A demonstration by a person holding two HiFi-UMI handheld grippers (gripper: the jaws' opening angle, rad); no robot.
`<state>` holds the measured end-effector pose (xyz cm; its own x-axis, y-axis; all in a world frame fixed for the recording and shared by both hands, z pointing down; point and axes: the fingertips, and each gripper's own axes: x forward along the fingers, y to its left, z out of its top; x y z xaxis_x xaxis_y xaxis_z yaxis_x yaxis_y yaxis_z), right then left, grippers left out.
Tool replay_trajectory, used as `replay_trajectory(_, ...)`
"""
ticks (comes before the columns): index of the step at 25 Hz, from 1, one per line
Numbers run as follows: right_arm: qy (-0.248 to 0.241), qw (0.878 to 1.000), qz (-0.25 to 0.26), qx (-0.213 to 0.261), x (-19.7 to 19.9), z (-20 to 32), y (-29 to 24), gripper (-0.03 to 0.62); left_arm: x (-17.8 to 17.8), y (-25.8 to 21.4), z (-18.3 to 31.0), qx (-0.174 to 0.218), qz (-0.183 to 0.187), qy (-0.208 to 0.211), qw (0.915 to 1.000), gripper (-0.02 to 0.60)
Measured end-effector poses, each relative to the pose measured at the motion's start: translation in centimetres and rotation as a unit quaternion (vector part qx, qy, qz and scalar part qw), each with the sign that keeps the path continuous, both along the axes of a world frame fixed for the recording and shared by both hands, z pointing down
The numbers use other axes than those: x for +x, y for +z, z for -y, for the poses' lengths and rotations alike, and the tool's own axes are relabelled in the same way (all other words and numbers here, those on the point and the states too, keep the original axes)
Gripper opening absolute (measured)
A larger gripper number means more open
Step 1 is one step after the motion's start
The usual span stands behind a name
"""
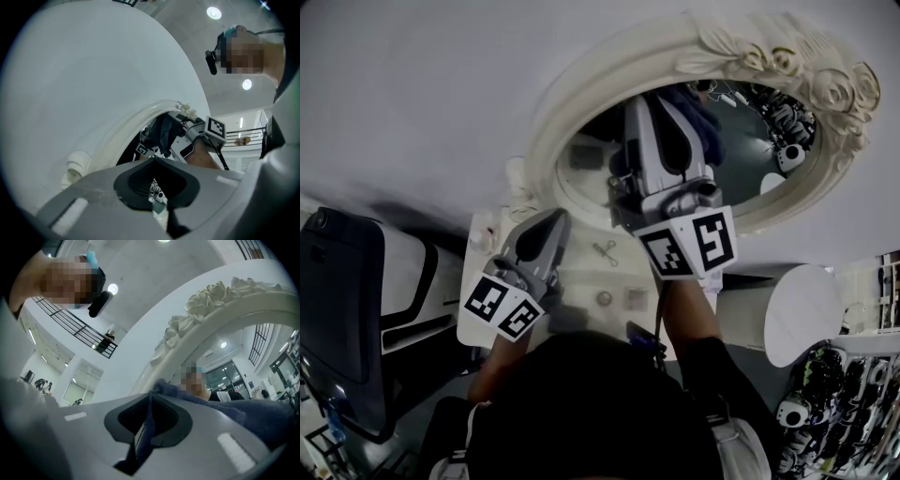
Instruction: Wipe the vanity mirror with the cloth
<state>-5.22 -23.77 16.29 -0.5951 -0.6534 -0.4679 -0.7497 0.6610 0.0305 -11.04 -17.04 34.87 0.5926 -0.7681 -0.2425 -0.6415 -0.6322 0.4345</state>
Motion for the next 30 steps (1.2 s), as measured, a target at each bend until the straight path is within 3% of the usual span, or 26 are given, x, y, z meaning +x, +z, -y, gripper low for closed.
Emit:
replay_trajectory(8, -0.084, 0.991, 0.108, -0.011, -0.3, -0.2, 0.5, 0.026, 0.3, 0.3, -0.4, -0.005, 0.005, 0.0, 1.0, -0.002)
replay_trajectory(15, -0.144, 0.965, 0.219, -0.014, -0.1, -0.2, 1.0, 0.026, -0.2, 0.7, -0.9, -0.014, 0.012, -0.013, 0.9997, -0.002)
replay_trajectory(20, -0.186, 0.937, 0.295, -0.01, 0.2, -0.4, 1.2, 0.026, -0.1, 0.6, -1.7, -0.017, 0.017, -0.02, 0.9995, -0.002)
replay_trajectory(23, -0.198, 0.93, 0.31, -0.019, 0.2, -0.3, 1.3, 0.026, -0.4, 0.7, -2.1, -0.02, 0.02, -0.027, 0.9992, -0.002)
replay_trajectory(30, -0.2, 0.931, 0.305, -0.036, 1.8, -1.5, 1.4, 0.028, -0.4, 0.5, -2.8, -0.018, 0.026, -0.036, 0.9989, -0.002)
